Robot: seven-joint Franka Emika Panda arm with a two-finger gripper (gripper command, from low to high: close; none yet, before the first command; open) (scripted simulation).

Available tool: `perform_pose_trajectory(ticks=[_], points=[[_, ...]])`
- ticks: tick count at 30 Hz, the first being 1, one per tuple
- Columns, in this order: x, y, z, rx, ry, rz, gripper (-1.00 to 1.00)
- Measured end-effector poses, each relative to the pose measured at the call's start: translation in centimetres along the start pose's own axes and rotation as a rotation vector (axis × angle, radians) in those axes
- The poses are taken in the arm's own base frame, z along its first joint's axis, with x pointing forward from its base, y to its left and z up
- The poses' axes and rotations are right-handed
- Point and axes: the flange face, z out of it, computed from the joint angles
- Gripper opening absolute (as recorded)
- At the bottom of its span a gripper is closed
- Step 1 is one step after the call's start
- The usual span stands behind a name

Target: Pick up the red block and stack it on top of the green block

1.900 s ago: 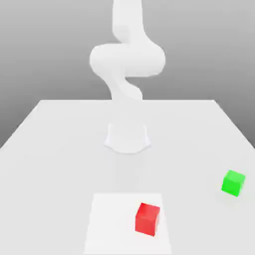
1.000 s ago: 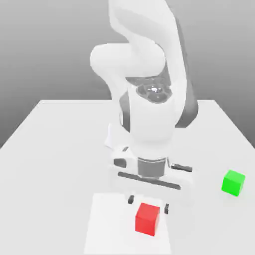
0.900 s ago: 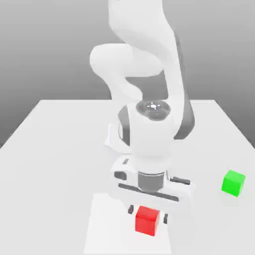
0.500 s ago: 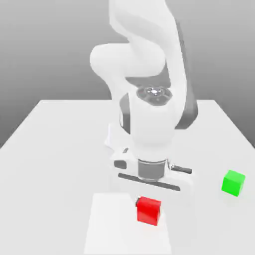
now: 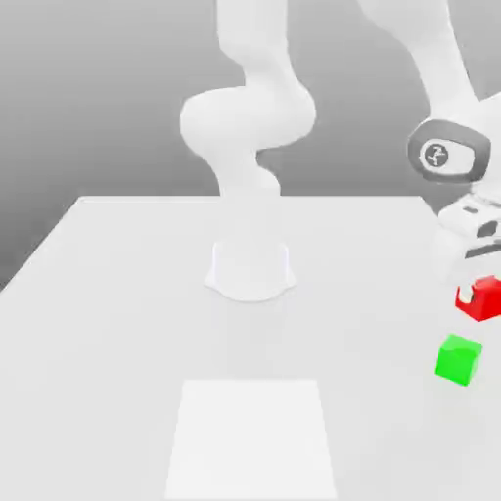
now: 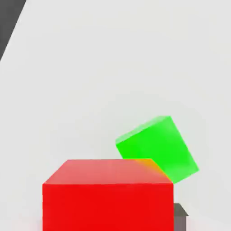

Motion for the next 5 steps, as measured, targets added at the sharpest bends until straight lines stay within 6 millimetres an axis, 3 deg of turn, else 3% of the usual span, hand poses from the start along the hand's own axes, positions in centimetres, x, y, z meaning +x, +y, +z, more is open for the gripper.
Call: perform_pose_trajectory(ticks=[1,2,5], points=[[0.02,0.07,0.96,0.0,-0.001,0.001,-1.0],[-0.02,0.16,1.84,-0.001,-0.002,0.001,1.0],[-0.03,0.16,1.84,-0.001,-0.002,0.0,1.0]])
